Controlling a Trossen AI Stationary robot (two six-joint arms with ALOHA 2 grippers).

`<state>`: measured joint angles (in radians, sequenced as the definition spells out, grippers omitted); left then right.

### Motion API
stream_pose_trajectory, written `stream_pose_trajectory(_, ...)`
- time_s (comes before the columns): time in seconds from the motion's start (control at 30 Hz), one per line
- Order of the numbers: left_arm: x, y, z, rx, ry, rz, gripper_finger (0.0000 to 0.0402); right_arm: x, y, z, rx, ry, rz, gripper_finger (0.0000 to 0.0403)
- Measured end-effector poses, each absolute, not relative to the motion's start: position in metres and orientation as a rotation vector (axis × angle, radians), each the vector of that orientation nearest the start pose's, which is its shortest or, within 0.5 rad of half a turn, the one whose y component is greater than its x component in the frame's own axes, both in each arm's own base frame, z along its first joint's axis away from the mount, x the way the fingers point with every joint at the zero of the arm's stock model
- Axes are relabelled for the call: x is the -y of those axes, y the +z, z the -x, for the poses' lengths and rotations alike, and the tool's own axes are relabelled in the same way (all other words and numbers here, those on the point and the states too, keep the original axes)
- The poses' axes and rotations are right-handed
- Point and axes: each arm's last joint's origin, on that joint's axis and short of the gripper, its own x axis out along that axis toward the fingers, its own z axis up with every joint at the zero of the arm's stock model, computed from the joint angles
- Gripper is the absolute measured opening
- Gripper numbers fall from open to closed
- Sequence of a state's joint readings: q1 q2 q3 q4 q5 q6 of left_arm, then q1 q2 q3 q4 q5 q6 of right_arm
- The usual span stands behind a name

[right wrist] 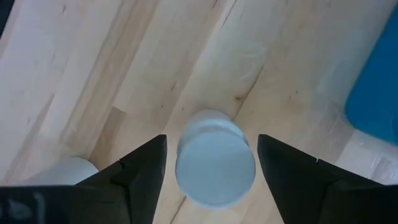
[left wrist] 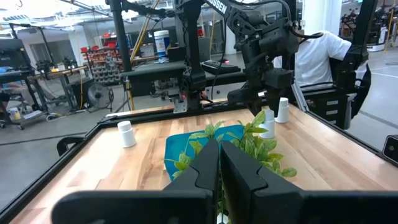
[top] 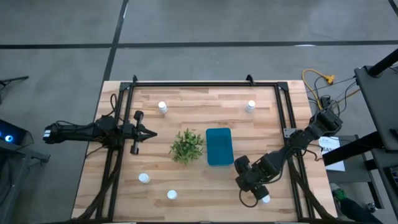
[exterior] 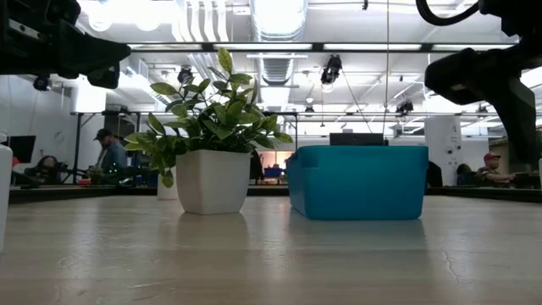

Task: Pick and place pill bottles into a basket
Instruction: Put the white medicine bottle into the blue bin

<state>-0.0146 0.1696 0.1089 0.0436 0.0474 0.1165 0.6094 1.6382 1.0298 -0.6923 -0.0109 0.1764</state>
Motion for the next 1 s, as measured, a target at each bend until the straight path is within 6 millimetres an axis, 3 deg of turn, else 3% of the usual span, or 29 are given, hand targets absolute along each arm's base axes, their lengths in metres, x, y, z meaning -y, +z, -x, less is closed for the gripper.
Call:
stream_pose_trajectory(0.6,0.0029,0.1915,-0.1046,-0.013,-0.062,-0.116,0.0,-0.1728,0.186,-0.246,-1.296,0.438,0.227,0.0184)
stream_pose_trajectory(1.0,0.0029,0.1914,-0.1046,-0.014,-0.062,-0.116,0.0,-0.1713,0.1831,-0.244,-1.309,0.434,0.231,0.0178)
